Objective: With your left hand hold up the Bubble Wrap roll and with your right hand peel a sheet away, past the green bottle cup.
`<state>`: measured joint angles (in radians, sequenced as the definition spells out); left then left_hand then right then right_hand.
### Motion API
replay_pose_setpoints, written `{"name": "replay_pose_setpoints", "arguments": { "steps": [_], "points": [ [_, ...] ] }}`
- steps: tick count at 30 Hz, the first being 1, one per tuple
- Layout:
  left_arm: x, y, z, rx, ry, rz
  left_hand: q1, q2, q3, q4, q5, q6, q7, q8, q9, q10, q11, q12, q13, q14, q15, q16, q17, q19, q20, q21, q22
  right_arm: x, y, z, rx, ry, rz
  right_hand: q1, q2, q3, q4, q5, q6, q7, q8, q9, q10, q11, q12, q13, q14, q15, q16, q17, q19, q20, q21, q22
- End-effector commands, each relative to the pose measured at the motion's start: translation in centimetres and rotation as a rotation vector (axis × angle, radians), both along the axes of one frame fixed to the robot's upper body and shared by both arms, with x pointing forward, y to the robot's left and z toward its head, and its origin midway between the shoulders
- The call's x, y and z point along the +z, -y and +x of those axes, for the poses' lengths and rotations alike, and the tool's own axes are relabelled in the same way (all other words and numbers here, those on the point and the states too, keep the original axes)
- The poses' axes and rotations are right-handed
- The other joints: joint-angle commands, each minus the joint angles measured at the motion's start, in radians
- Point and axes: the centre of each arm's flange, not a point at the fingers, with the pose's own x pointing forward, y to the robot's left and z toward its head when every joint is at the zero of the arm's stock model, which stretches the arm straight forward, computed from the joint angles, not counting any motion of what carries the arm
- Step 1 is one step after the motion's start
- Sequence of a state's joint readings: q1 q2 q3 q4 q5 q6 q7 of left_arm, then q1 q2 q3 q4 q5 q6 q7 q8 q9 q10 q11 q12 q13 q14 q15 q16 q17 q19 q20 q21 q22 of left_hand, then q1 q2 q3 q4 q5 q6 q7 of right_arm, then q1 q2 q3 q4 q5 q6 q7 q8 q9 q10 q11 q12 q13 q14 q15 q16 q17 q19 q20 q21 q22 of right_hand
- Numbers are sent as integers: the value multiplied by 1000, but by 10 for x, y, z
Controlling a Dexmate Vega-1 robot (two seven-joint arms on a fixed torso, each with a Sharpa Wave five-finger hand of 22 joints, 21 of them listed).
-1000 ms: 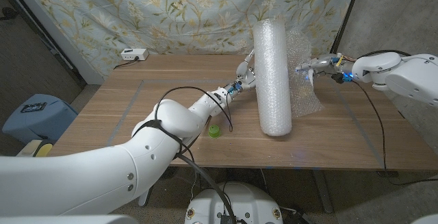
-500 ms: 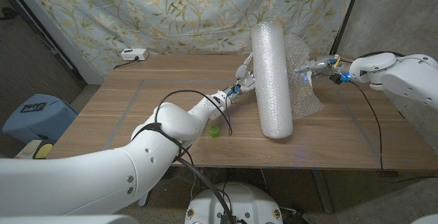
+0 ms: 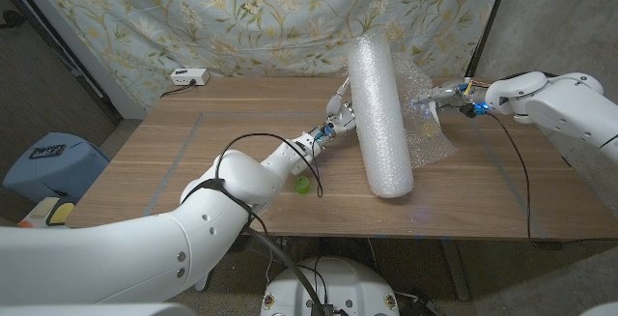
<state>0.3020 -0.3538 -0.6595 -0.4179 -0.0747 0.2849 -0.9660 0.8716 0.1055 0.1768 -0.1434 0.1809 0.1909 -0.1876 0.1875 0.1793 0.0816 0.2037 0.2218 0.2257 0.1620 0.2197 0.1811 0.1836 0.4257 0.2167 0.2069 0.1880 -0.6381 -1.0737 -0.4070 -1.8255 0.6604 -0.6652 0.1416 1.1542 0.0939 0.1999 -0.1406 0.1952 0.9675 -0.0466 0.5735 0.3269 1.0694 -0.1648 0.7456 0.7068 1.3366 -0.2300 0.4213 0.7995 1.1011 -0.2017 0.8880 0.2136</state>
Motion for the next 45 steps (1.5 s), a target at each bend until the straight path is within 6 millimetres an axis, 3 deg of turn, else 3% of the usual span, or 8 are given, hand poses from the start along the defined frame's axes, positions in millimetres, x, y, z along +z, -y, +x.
{"name": "replay_pose_setpoints", "arguments": {
  "steps": [1, 6, 8, 45],
  "points": [
    [-6, -8, 0, -7, -2, -27, 0, 10, 4, 4, -3, -8, -2, -1, 3, -7, 7, 1, 3, -8, 4, 3, 4, -8, -1, -2, 4, 2, -4, 12, 0, -23, -13, 14, -1, -3, -1, 5, 0, -2, 6, 2, 4, -6, -2, 1, 14, 0, -3, 3, -4, -15, 7, 1],
    [-7, -8, 0, -3, -7, -23, -1, 11, 4, 4, -3, -9, -1, -1, 3, -7, 7, 1, 3, -8, 4, 3, 4, -9, -1, -2, 4, 1, -3, 13, -4, -25, -7, 15, 0, -4, -1, 5, -1, -3, 6, 2, 2, -6, -1, 5, 16, 0, -3, 6, -6, -15, 10, 0],
    [-7, -7, 0, -5, -9, -28, -1, 8, 3, 2, -3, 5, -21, 4, 3, -4, -1, 3, 3, -10, 3, 3, 3, -9, -2, 0, 4, 0, -2, 13, -4, -23, -9, 15, 0, -5, -2, 5, -1, -2, 7, 2, 3, -7, -2, 4, 17, 0, -3, 7, -7, -15, 13, 0],
    [-18, -12, 1, -9, -46, -60, -20, 26, 12, 8, -1, -8, -19, 0, 3, -16, 7, 7, 1, -16, 4, 7, 4, -26, -1, 6, 5, 4, 24, 7, -91, -34, 14, 21, 3, -14, -2, 6, -2, -2, 10, 2, 6, -7, -10, 8, 20, 0, -18, 16, -27, -15, 50, -6]
  ]
}}
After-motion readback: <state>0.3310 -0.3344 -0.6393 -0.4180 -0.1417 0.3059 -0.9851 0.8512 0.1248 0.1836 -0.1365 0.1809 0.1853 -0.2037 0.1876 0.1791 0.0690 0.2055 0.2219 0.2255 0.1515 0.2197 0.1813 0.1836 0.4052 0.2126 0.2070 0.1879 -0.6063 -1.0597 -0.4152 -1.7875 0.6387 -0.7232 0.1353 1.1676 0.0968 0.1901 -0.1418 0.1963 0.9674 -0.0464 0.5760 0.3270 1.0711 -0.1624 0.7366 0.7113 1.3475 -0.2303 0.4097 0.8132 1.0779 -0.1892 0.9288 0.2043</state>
